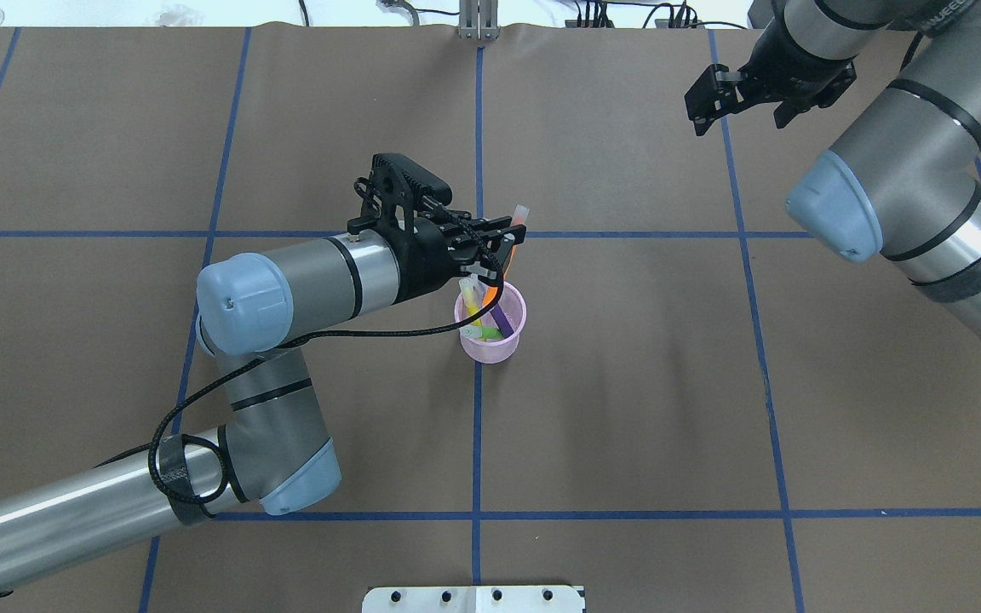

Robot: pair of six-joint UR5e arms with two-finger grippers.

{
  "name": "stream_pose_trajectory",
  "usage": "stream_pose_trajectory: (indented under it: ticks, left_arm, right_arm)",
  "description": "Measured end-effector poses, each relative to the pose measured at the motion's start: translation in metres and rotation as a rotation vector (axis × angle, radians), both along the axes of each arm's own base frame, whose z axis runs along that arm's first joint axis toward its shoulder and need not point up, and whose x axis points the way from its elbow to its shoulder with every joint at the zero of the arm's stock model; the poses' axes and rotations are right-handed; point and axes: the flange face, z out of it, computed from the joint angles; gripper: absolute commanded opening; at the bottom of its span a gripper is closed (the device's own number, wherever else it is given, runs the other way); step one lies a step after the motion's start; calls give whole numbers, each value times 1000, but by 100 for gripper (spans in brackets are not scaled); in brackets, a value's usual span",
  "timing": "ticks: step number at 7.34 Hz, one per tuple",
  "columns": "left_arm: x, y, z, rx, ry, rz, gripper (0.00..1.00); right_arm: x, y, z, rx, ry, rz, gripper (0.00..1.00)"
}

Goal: Collect pens into pen holder

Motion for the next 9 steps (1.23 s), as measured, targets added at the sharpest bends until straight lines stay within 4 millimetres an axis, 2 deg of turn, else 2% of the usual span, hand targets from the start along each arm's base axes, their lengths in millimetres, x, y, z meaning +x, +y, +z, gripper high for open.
stream_pose_trajectory:
  ticks: [1,4,6,7,8,9]
  left_arm:
    - [3,3,-1,-1,2,-3,98]
    - [10,13,-3,-4,10,-6,98]
    - [3,8,-2,-14,-2,-17,98]
    - [-12,-4,3,-33,-54,-21,98]
    - [-36,-17,7,-71,-140,-3,98]
    - [-71,-28,11,-124,-245,23,98]
  right_arm:
    - [0,0,1,2,-1,0,100]
    - [0,0,2,1,-1,0,100]
    - [1,-1,4,5,1,-6,100]
    - [7,-3,7,16,7,-16,100]
    - [20,-8,16,34,19,-29,100]
    - [44,-16,29,54,34,-43,100]
